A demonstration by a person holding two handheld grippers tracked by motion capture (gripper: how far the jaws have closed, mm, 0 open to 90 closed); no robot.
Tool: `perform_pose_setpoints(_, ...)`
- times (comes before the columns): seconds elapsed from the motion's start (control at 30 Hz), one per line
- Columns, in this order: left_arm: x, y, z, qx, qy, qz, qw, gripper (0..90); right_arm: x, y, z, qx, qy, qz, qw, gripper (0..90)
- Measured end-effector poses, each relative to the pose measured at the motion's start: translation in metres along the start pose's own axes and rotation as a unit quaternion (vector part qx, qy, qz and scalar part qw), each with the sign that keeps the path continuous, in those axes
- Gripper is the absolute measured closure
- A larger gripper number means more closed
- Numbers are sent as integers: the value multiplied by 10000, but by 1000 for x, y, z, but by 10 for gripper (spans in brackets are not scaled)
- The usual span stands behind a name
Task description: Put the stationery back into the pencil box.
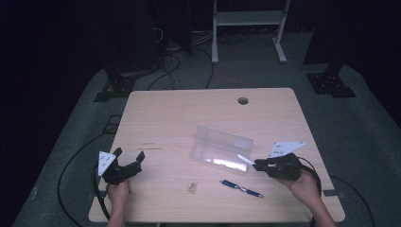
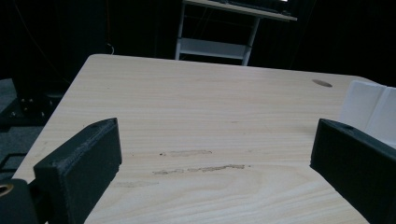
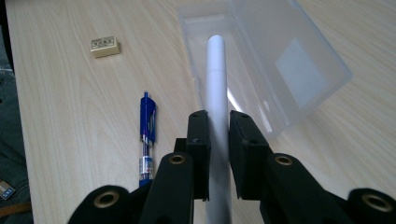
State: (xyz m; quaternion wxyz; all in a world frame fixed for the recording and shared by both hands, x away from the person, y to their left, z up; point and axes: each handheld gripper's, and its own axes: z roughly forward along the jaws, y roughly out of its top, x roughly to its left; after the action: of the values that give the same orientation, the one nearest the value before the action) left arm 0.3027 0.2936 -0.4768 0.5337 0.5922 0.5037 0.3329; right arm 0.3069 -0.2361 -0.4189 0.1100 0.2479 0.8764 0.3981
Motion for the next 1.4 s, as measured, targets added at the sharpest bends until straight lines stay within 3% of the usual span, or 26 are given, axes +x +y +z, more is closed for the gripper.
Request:
perform_pose_setpoints(0.43, -3, 1, -3, -1, -18, 76, 10000, 11, -3, 11, 9, 107, 33, 28, 9999, 782)
perform_pose_setpoints(0.87, -3, 1, -2, -2, -13, 79, 10000, 11, -1, 31, 20, 176, 56, -163, 9997, 782)
perform_pose_setpoints(1.4, -5, 1, -1, 10, -31, 102, 9999, 10, -2, 52, 46, 329, 130, -320, 9989, 783)
